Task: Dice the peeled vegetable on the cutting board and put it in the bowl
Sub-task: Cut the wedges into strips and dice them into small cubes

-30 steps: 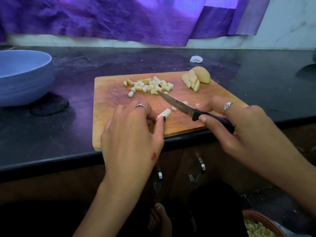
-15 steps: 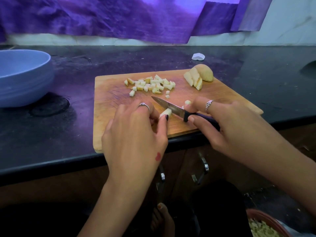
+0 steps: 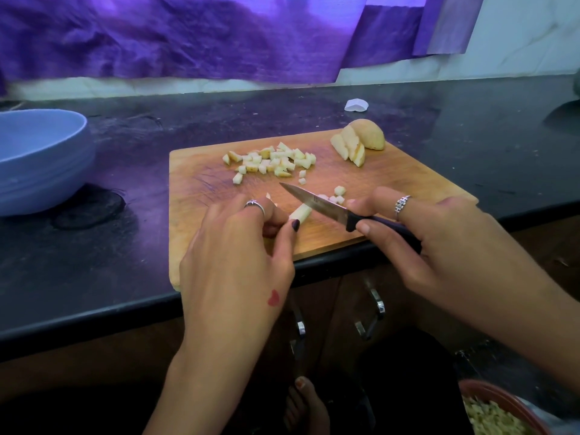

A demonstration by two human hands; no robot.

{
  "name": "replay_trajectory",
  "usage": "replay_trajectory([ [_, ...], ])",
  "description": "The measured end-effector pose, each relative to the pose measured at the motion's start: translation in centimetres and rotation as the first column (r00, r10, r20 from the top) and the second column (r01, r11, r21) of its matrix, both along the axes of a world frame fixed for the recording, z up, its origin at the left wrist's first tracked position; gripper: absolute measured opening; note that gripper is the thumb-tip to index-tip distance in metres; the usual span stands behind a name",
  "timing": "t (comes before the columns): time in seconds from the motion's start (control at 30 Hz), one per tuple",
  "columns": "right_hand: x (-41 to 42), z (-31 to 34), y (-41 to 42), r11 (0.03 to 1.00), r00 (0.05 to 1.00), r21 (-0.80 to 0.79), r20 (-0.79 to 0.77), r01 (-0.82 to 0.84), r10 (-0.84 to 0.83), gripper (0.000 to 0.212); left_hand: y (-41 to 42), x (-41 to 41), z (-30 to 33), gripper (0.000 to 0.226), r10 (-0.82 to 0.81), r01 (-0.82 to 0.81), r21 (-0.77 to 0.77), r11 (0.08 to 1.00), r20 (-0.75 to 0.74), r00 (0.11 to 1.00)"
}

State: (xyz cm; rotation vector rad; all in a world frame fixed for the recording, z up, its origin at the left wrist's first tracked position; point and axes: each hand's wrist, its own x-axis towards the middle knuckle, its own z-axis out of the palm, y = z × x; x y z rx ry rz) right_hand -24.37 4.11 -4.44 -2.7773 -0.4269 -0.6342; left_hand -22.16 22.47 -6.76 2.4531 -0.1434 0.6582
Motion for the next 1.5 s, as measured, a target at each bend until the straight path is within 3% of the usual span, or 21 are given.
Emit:
replay_trajectory([
  [0.3, 2.5, 0.4, 1.7, 0.996, 0.992, -0.070, -0.115, -0.059, 0.050, 0.008, -0.2, 0.2, 0.1, 0.013, 0.014, -0.014, -0.012, 1.000, 0.017, 1.000],
  [0.5, 0.7, 0.3, -0.4, 0.998, 1.000, -0.058, -0.006, -0.022, 0.022, 0.021, -0.4, 0.2, 0.0, 0.015, 0.045, -0.045, 0.000, 0.999, 0.035, 0.998],
  [0.67, 0.0, 0.1, -1.1, 0.999, 0.994, 0.013, 0.101, 0.046, -0.047, 0.014, -0.7, 0.4, 0.0, 0.013, 0.047, -0.048, 0.021, 0.999, 0.023, 0.999],
  [1.1, 1.5, 0.8, 1.2, 0.998, 0.993, -0.068, -0.121, -0.003, -0.005, 0.031, -0.8, 0.5, 0.2, 0.016, 0.030, -0.030, 0.043, 0.999, -0.016, 0.999],
  [1.27, 0.9, 0.8, 0.3, 0.995, 0.999, -0.102, -0.047, -0.005, 0.000, 0.025, -1.0, 0.3, 0.3, 0.016, 0.062, -0.062, 0.027, 0.998, 0.003, 0.998],
  [1.5, 0.5, 0.7, -1.0, 0.995, 0.998, 0.079, -0.016, -0.052, 0.053, 0.016, -0.9, 0.3, 0.2, 0.014, 0.048, -0.048, 0.013, 0.999, 0.034, 0.998],
])
